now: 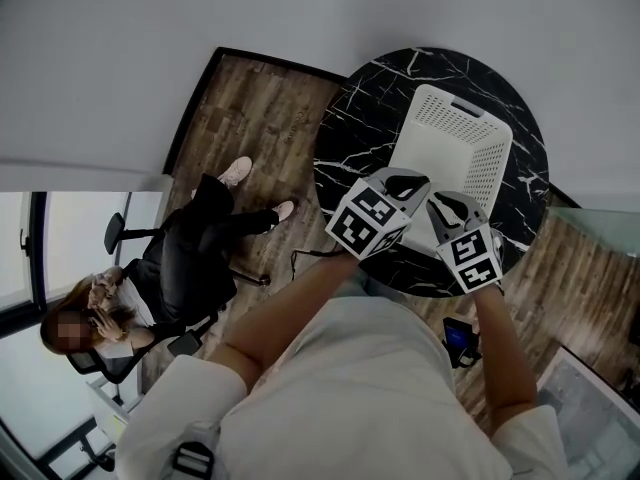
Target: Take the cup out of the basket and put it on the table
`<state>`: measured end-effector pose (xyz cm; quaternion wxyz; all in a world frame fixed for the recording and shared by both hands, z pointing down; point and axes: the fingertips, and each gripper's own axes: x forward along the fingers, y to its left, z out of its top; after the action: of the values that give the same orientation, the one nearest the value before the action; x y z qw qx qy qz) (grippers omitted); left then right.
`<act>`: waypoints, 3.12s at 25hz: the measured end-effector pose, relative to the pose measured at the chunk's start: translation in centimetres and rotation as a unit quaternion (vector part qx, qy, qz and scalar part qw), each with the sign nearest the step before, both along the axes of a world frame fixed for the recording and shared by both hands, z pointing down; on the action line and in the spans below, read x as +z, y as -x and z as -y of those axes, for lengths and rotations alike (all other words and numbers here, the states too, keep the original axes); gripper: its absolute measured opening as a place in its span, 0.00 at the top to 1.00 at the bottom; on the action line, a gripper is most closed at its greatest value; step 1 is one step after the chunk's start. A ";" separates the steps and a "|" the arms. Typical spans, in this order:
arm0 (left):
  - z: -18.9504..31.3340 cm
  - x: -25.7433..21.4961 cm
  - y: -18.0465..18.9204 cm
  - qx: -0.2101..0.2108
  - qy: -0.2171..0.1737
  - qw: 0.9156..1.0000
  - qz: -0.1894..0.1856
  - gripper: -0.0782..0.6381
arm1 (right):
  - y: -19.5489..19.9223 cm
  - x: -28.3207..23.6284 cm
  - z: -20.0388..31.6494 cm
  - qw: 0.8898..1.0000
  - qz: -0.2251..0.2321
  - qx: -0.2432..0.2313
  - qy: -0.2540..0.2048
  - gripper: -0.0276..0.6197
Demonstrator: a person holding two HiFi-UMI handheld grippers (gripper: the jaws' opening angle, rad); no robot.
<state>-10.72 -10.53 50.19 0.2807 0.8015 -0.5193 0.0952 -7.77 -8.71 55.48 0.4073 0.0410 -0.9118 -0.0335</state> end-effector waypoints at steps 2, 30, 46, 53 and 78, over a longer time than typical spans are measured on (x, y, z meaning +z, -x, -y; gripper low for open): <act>0.2 0.6 0.1 0.001 0.006 1.000 -0.001 0.88 | 0.0 1.0 0.2 1.000 -0.014 -0.006 0.004 0.89; 4.1 5.6 -1.1 0.014 0.095 0.995 -0.042 0.88 | -1.2 11.0 1.1 0.983 -0.174 -0.045 0.038 0.87; 4.8 8.3 -1.8 0.022 0.136 0.989 -0.051 0.88 | -1.4 13.5 1.0 0.977 -0.199 -0.055 0.043 0.87; 4.9 9.2 -2.4 0.028 0.147 0.987 -0.062 0.88 | -1.2 14.4 0.8 0.976 -0.203 -0.060 0.045 0.87; 4.8 9.3 -2.4 0.022 0.147 0.985 -0.083 0.88 | -1.3 15.0 1.4 0.977 -0.206 -0.057 0.018 0.92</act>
<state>-8.27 -15.37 59.53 0.4354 0.7680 -0.4565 0.1103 -6.49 -10.14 70.51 0.5846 -0.0266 -0.8094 -0.0483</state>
